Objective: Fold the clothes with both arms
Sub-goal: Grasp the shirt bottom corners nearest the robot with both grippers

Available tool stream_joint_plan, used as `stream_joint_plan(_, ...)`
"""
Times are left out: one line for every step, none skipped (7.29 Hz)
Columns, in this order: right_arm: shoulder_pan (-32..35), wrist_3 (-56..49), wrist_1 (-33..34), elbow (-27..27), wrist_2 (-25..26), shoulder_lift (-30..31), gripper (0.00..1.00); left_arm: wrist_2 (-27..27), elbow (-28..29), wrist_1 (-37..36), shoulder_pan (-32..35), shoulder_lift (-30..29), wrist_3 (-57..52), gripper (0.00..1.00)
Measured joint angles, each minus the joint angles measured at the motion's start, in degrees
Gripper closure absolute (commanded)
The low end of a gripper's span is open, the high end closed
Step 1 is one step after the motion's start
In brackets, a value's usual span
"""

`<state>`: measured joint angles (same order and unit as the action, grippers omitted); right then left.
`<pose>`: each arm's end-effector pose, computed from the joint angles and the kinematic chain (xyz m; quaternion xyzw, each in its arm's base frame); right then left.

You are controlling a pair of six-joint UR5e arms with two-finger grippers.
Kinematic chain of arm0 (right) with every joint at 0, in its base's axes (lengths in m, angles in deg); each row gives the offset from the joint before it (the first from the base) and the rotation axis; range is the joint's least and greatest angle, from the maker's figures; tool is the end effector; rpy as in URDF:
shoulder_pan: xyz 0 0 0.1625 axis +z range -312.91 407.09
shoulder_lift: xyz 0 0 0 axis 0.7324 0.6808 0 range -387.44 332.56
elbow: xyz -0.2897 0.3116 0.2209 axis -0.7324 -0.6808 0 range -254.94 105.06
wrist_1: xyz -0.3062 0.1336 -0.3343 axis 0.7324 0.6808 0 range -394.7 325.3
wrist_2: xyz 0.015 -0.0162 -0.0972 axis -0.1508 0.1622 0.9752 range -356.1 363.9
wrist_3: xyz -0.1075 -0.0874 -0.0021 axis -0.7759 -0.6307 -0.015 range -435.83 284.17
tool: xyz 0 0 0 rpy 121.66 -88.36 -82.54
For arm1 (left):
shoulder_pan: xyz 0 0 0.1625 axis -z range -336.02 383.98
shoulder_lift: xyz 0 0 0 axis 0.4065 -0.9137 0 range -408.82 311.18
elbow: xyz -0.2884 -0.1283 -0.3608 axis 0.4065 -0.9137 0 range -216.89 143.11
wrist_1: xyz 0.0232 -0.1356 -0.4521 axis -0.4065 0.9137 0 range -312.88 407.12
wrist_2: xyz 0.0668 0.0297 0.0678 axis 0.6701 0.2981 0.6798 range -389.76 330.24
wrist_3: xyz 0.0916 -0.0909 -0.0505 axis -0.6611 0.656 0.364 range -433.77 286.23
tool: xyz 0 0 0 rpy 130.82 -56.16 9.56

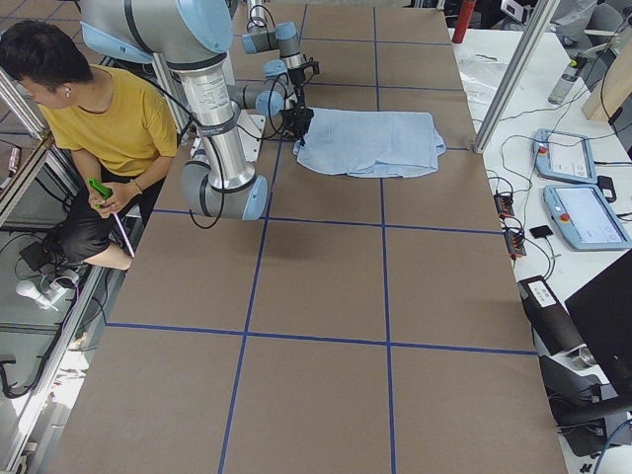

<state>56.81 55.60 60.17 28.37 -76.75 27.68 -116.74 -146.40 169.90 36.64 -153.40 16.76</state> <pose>-0.7058 -0.2791 0.2489 -0.0276 -0.3745 0.4271 0.8226 0.6157 -0.2824 0.3350 0.0800 0.5454 -0.1102 0.8270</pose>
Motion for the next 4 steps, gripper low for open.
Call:
stream_joint_plan(0.0,-0.5,0.4,0.4,0.0,0.3,0.00,0.0,0.0,0.0,0.0,-0.1,-0.1,1.00)
stream_joint_plan(-0.1,-1.5,1.0,0.6,-0.1,0.5,0.00,0.0,0.1,0.0,-0.1,-0.1,-0.1,1.00)
stream_joint_plan(-0.1,-2.7,1.6,0.6,-0.2,0.5,0.00,-0.1,0.1,0.0,-0.1,-0.1,-0.2,1.00)
stream_joint_plan(-0.2,-3.4,1.9,0.5,-0.3,0.4,0.00,-0.1,0.1,0.0,-0.1,-0.2,-0.2,1.00)
